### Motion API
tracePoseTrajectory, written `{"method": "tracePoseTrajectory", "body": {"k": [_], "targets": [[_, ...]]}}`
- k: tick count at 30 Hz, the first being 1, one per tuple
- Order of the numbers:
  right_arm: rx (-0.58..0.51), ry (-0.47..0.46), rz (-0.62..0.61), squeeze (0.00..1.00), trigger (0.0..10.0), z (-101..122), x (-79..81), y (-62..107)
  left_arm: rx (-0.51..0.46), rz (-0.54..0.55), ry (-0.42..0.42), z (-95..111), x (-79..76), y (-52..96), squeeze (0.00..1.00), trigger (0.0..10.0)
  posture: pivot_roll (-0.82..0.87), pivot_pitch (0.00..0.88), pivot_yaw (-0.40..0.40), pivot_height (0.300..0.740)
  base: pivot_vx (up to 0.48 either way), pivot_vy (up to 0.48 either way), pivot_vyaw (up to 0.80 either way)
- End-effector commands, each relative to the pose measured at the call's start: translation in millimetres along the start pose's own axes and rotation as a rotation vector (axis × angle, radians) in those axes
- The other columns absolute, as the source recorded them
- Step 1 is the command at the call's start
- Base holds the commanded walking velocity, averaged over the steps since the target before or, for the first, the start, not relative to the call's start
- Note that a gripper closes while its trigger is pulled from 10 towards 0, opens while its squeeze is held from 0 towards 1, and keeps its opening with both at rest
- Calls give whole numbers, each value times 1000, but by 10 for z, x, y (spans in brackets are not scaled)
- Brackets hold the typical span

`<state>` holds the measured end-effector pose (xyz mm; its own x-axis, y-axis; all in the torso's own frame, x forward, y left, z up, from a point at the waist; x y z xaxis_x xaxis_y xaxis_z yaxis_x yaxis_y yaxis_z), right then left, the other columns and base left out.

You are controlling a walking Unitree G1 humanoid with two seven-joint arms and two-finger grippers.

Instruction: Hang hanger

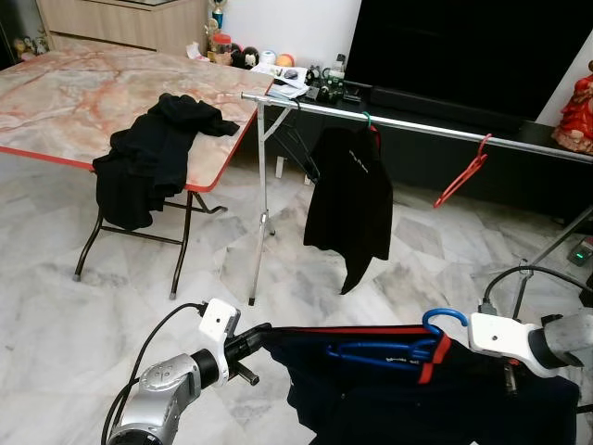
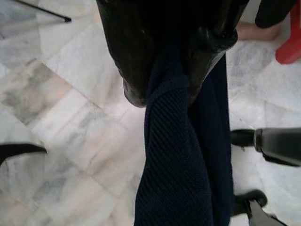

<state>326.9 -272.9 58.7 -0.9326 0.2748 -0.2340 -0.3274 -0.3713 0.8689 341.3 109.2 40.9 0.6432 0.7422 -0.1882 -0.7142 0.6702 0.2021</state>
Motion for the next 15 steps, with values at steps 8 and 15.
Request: {"method": "tracePoseTrajectory", "body": {"k": [8,15], "targets": [[-86,-19,10,0,0,193,190,-388,-165,-149,-57,715,-215,82,0,0,73,34,-106,740,0,0,0],[-146,-41,-79,0,0,368,273,-690,-181,-324,-83,952,-584,245,0,0,90,30,-102,740,0,0,0]]}}
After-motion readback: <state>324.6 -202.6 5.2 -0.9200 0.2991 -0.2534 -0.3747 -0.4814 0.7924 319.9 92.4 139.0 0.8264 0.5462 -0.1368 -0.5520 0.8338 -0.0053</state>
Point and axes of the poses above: a point about 5 cm out from each wrist's last joint towards the gripper, its own y axis pointing back from the gripper into the wrist, its own z axis along the axis of the wrist's last joint, x = y × z, the point moved 6 cm from there along -y, pointing out of the wrist towards the gripper, and after that the axes turned 1 degree about -y, right-handed, at the moved point
